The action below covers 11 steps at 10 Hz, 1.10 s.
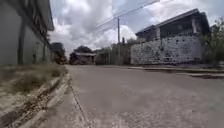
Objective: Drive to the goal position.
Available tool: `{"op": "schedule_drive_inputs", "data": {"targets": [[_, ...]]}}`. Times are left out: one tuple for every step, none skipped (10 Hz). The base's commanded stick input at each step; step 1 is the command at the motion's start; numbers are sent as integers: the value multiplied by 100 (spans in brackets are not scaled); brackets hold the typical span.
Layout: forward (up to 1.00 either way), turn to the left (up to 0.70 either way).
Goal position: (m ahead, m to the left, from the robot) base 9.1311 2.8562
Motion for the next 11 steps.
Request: {"op": "schedule_drive_inputs", "data": {"targets": [[100, -2], [100, -2], [100, 0], [100, -2], [100, -2], [100, 0], [100, 0], [100, 0], [100, 0], [100, 0], [100, 3]]}}
